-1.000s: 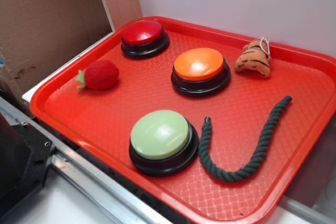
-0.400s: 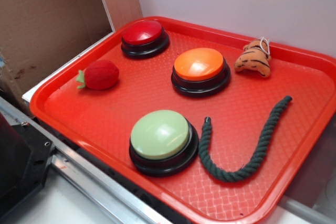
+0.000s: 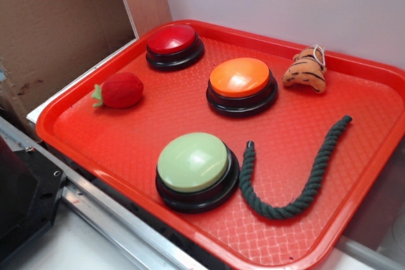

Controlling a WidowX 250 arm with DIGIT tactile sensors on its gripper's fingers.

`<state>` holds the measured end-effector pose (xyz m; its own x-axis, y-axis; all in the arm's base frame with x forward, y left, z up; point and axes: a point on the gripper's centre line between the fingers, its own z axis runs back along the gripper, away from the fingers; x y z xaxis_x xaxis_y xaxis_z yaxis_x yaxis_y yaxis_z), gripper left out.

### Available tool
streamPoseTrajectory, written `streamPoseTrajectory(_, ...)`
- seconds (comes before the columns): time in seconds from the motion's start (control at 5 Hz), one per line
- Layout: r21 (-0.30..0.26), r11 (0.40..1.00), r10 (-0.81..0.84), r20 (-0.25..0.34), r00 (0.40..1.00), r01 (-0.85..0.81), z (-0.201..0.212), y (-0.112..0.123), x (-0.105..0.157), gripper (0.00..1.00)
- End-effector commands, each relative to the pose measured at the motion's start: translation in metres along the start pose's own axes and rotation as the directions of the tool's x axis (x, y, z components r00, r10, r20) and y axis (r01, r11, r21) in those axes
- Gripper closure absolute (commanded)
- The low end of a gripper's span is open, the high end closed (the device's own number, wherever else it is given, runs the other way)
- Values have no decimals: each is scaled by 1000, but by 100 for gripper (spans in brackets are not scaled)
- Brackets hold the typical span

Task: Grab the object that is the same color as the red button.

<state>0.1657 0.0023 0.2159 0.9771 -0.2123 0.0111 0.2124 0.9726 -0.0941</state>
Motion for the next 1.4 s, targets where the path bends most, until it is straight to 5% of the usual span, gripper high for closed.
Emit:
streamPoseTrajectory(0.0, 100, 902, -411, -97, 906, 420, -29, 42, 31, 0)
streamPoseTrajectory(0.8, -55, 911, -409, -263, 874, 410, -164, 82, 45, 0)
streamPoseTrajectory(1.0, -49, 914, -398, -298, 868, 403, -192, 72, 34, 12)
streamPoseTrajectory(1.2, -38, 918, -385, -322, 865, 394, -196, 69, 32, 100)
